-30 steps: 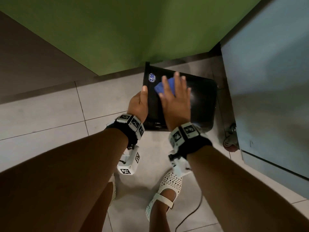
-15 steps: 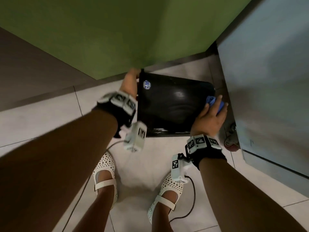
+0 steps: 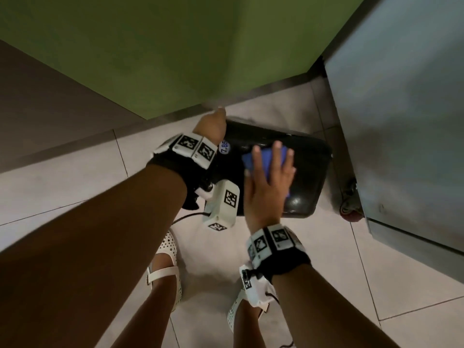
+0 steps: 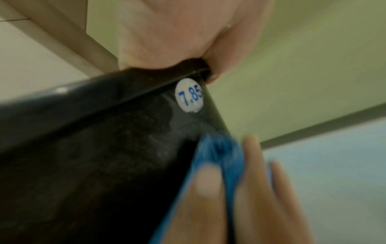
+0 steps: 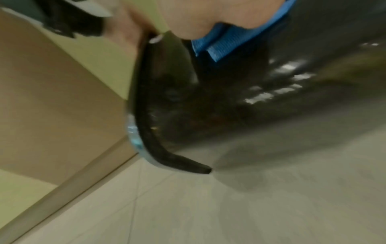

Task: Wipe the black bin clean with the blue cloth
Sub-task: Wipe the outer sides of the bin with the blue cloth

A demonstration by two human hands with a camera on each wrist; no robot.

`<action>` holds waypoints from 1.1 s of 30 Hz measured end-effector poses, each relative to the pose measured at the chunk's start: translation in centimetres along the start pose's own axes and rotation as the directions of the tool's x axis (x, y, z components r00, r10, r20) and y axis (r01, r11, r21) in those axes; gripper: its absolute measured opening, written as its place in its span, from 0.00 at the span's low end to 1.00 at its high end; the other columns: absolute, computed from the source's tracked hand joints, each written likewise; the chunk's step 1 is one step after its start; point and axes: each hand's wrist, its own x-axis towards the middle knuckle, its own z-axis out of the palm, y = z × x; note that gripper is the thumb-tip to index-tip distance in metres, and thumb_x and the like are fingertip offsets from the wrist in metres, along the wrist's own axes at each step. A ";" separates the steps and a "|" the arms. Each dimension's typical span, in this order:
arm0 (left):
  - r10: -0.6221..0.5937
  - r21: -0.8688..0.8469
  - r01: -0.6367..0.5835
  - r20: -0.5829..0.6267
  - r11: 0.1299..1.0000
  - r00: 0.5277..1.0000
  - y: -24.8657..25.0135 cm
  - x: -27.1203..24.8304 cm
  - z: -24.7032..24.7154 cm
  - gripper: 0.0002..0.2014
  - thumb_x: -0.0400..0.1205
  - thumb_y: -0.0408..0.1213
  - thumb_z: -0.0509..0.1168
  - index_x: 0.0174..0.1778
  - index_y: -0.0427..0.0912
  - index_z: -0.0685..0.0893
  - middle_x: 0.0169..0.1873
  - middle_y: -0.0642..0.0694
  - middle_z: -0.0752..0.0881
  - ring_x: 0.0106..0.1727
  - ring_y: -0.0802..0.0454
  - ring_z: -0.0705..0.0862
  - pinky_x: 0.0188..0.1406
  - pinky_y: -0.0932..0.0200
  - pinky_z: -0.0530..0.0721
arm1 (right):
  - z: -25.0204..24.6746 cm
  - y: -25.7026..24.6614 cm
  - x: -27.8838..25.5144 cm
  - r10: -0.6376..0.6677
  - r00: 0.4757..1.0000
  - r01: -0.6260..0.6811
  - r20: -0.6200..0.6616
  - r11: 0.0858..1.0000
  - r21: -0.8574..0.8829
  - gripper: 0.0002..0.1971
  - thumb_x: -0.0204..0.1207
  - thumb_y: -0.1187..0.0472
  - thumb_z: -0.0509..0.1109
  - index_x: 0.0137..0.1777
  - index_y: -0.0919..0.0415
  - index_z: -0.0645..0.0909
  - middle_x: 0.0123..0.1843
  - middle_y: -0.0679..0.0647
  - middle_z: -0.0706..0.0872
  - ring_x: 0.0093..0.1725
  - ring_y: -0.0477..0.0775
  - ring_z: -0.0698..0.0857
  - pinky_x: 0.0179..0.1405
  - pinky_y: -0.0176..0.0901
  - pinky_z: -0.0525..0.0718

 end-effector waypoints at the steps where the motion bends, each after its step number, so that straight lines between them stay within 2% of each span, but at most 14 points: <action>1: -0.022 0.013 0.022 0.005 1.000 1.000 -0.4 -0.3 0.1 0.26 0.87 0.48 0.45 0.70 0.32 0.73 0.70 0.33 0.76 0.71 0.39 0.76 0.72 0.51 0.73 | 0.0 -1.4 0.4 -0.090 0.996 0.090 0.025 0.996 0.020 0.23 0.79 0.53 0.54 0.74 0.50 0.64 0.79 0.59 0.59 0.79 0.65 0.50 0.72 0.66 0.45; 3: -0.024 0.013 0.024 0.005 1.000 1.000 -0.5 -1.5 0.1 0.28 0.87 0.51 0.44 0.67 0.31 0.76 0.67 0.31 0.78 0.68 0.39 0.78 0.72 0.51 0.73 | -0.1 -2.7 2.4 -0.118 0.992 0.118 0.047 0.993 0.004 0.21 0.80 0.52 0.54 0.73 0.52 0.69 0.77 0.60 0.68 0.78 0.65 0.60 0.74 0.64 0.54; 5: -0.024 -0.022 0.024 0.020 0.999 1.000 -0.9 -1.9 0.3 0.26 0.87 0.48 0.44 0.71 0.34 0.73 0.66 0.30 0.78 0.67 0.38 0.78 0.70 0.51 0.74 | -0.4 -2.3 4.8 -0.001 1.000 0.001 0.008 0.998 -0.061 0.21 0.80 0.52 0.53 0.70 0.55 0.75 0.72 0.61 0.77 0.74 0.65 0.71 0.72 0.65 0.65; 8: -0.045 -0.091 0.041 -0.048 0.995 0.998 -1.2 -2.4 0.0 0.22 0.88 0.42 0.42 0.72 0.36 0.71 0.62 0.29 0.78 0.64 0.37 0.78 0.54 0.59 0.73 | -1.4 -0.4 6.7 0.128 0.992 -0.127 0.000 0.986 -0.105 0.22 0.81 0.50 0.51 0.71 0.55 0.74 0.72 0.63 0.76 0.74 0.65 0.71 0.74 0.63 0.64; 11: -0.003 -0.074 0.000 -0.041 0.997 0.999 -1.5 -2.8 0.4 0.19 0.88 0.42 0.46 0.62 0.39 0.78 0.49 0.33 0.79 0.53 0.39 0.80 0.49 0.61 0.75 | -3.0 2.6 6.7 0.257 0.967 -0.255 0.000 0.959 -0.121 0.23 0.82 0.50 0.51 0.74 0.55 0.70 0.76 0.62 0.71 0.77 0.64 0.65 0.77 0.61 0.59; 13: 0.009 -0.118 -0.013 -0.032 0.993 0.999 -1.7 -3.2 0.8 0.18 0.87 0.47 0.48 0.44 0.44 0.81 0.38 0.41 0.78 0.38 0.47 0.78 0.39 0.67 0.77 | -3.9 4.0 6.3 0.349 0.936 -0.352 -0.046 0.928 -0.120 0.23 0.82 0.51 0.51 0.75 0.54 0.68 0.78 0.61 0.68 0.78 0.62 0.64 0.78 0.60 0.58; 14: -0.008 -0.169 0.003 -0.029 0.986 1.000 -1.8 -3.6 0.9 0.20 0.86 0.50 0.50 0.38 0.41 0.78 0.35 0.41 0.77 0.36 0.48 0.77 0.38 0.65 0.78 | -4.1 4.2 6.0 0.383 0.922 -0.387 -0.052 0.916 -0.109 0.22 0.83 0.51 0.51 0.76 0.53 0.67 0.79 0.60 0.66 0.79 0.61 0.62 0.78 0.59 0.57; 18: -0.010 -0.319 0.018 0.027 0.948 1.000 -2.4 -4.1 1.0 0.21 0.81 0.57 0.55 0.46 0.41 0.80 0.42 0.38 0.81 0.44 0.44 0.80 0.57 0.39 0.82 | -3.9 3.7 5.3 0.411 0.903 -0.419 -0.128 0.907 -0.042 0.22 0.83 0.52 0.52 0.76 0.53 0.67 0.79 0.60 0.65 0.79 0.62 0.60 0.78 0.60 0.57; 20: -0.030 -0.408 0.057 0.072 0.911 0.997 -3.0 -4.3 0.5 0.21 0.81 0.55 0.56 0.47 0.40 0.83 0.46 0.38 0.87 0.49 0.42 0.86 0.58 0.41 0.83 | -3.2 3.4 5.0 0.395 0.903 -0.407 -0.170 0.913 -0.040 0.23 0.83 0.51 0.50 0.75 0.54 0.68 0.78 0.62 0.67 0.79 0.64 0.62 0.77 0.61 0.59; 22: -0.067 -0.508 0.154 0.184 0.848 0.981 -3.5 -3.9 -0.1 0.16 0.81 0.50 0.58 0.51 0.41 0.83 0.45 0.39 0.88 0.47 0.42 0.87 0.52 0.49 0.86 | -2.9 3.2 4.5 0.384 0.898 -0.396 -0.214 0.918 -0.018 0.24 0.81 0.50 0.49 0.74 0.56 0.71 0.77 0.63 0.70 0.77 0.65 0.65 0.75 0.63 0.62; 25: -0.124 -0.398 0.242 0.299 0.885 0.946 -3.0 -4.0 -0.6 0.12 0.80 0.45 0.57 0.46 0.41 0.81 0.38 0.42 0.85 0.37 0.47 0.84 0.37 0.61 0.82 | -2.7 3.7 2.4 0.320 0.915 -0.333 -0.244 0.943 -0.009 0.22 0.81 0.53 0.52 0.71 0.59 0.74 0.74 0.65 0.73 0.76 0.67 0.67 0.73 0.63 0.66; 28: -0.077 -0.143 0.104 0.180 0.984 0.981 -1.7 -3.0 -0.4 0.27 0.83 0.57 0.50 0.56 0.38 0.83 0.50 0.41 0.86 0.51 0.46 0.84 0.56 0.59 0.78 | -2.2 4.4 -0.1 0.257 0.948 -0.266 -0.189 0.964 -0.025 0.21 0.82 0.54 0.53 0.72 0.58 0.72 0.75 0.64 0.71 0.77 0.66 0.64 0.74 0.62 0.66; 30: 0.014 0.092 -0.019 0.053 0.996 0.998 -1.3 -2.7 -0.1 0.32 0.85 0.57 0.41 0.62 0.34 0.80 0.58 0.38 0.82 0.60 0.44 0.79 0.56 0.63 0.68 | -1.4 4.5 -1.3 0.275 0.950 -0.282 -0.146 0.959 -0.030 0.21 0.82 0.53 0.53 0.73 0.57 0.71 0.77 0.64 0.69 0.78 0.65 0.61 0.75 0.63 0.65; 33: 0.116 0.091 -0.115 -0.005 0.989 0.993 -2.2 -2.4 0.4 0.29 0.87 0.52 0.42 0.65 0.35 0.78 0.65 0.38 0.80 0.67 0.43 0.77 0.55 0.65 0.66 | -0.2 3.3 -2.1 0.294 0.950 -0.298 -0.107 0.954 -0.029 0.23 0.84 0.49 0.49 0.75 0.55 0.68 0.78 0.64 0.66 0.79 0.66 0.57 0.75 0.69 0.61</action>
